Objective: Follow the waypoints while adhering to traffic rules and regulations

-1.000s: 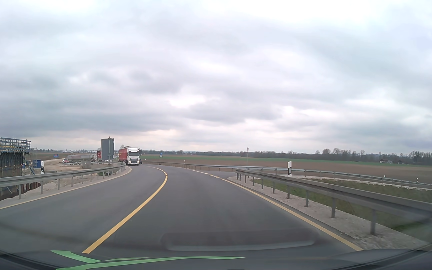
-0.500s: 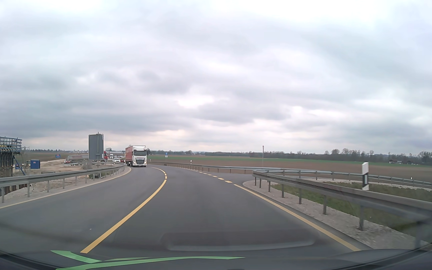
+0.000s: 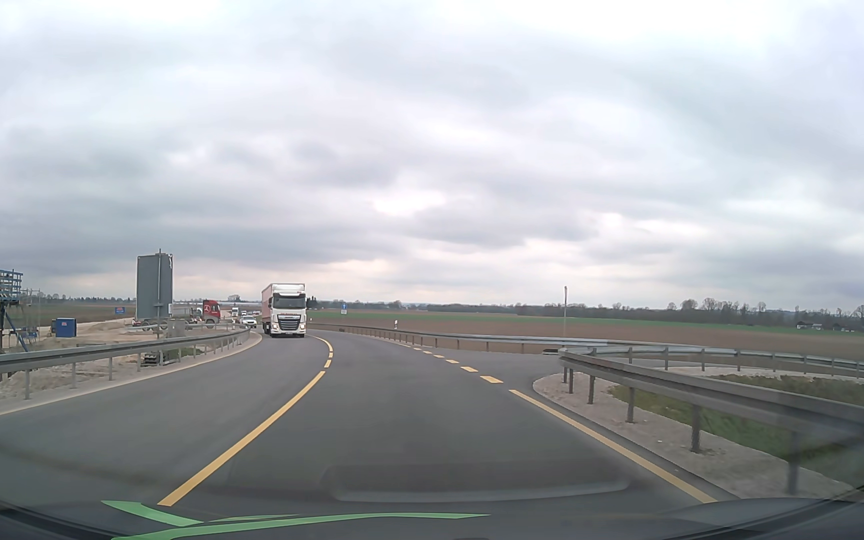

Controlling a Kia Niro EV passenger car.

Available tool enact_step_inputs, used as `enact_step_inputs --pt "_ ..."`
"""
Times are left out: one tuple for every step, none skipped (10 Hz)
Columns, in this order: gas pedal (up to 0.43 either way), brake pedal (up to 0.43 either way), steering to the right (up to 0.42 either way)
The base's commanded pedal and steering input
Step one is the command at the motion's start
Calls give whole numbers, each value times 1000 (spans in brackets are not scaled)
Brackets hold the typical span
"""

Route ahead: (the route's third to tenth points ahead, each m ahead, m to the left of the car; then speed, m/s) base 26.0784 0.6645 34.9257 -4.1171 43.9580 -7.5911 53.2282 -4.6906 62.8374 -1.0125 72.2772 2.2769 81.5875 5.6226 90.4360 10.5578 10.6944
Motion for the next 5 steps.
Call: enact_step_inputs --pt "39 0 -25" --pt "47 0 -25" --pt "47 0 -25" --pt "47 0 -25" --pt "59 0 -26"
